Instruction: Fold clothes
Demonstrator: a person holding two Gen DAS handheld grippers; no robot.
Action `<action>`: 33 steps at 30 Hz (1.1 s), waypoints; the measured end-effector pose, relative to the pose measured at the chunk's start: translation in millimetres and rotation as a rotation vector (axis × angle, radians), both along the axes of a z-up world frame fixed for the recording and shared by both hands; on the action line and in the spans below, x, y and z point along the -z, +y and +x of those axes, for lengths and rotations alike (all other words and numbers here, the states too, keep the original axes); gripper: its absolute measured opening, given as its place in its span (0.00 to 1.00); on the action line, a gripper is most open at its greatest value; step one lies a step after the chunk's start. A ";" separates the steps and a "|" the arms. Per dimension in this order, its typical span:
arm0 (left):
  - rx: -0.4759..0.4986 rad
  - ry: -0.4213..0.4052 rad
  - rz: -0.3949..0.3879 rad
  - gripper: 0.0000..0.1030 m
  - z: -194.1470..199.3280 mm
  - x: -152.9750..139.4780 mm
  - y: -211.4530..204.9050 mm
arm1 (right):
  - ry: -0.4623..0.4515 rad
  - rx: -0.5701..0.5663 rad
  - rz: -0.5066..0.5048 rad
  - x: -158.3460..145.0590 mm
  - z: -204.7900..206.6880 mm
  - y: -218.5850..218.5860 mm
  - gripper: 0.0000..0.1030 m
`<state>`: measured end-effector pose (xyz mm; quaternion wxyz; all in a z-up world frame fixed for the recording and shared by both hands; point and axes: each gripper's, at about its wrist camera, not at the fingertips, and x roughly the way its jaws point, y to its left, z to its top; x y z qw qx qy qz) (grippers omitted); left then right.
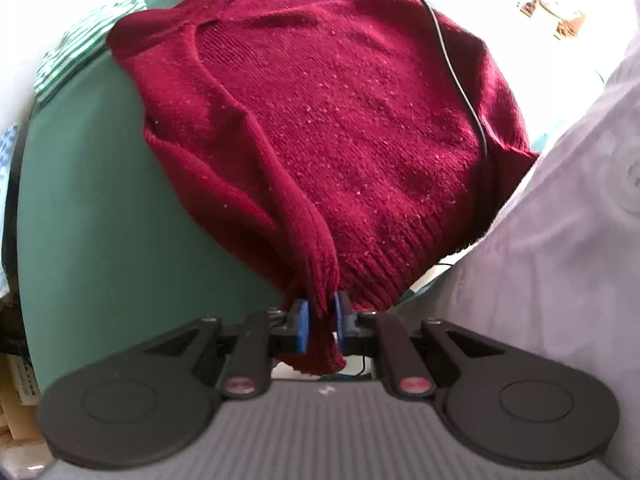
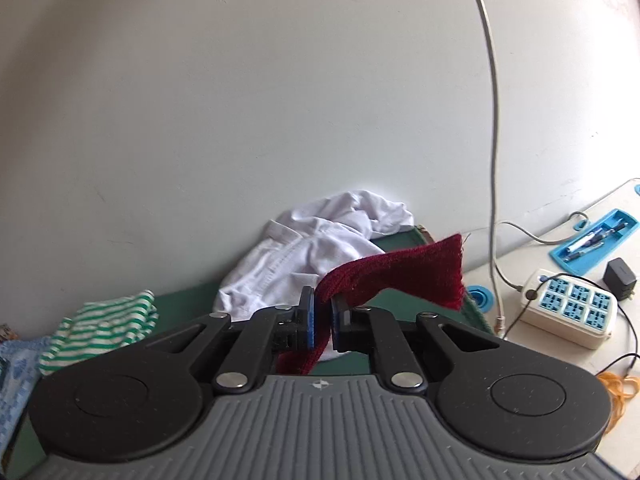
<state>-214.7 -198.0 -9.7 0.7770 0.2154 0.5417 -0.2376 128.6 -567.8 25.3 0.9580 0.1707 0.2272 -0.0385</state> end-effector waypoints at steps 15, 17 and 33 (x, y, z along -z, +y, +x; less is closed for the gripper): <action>-0.042 0.061 -0.039 0.27 -15.9 -2.8 16.1 | 0.238 0.131 0.032 64.1 -1.2 -28.5 0.27; -0.065 0.074 -0.056 0.33 -23.4 -9.0 27.5 | 0.259 0.138 0.093 67.9 -19.6 -29.8 0.41; -0.304 -0.096 -0.231 0.44 45.5 -11.0 29.6 | 0.364 -0.515 0.267 84.0 -62.8 194.5 0.38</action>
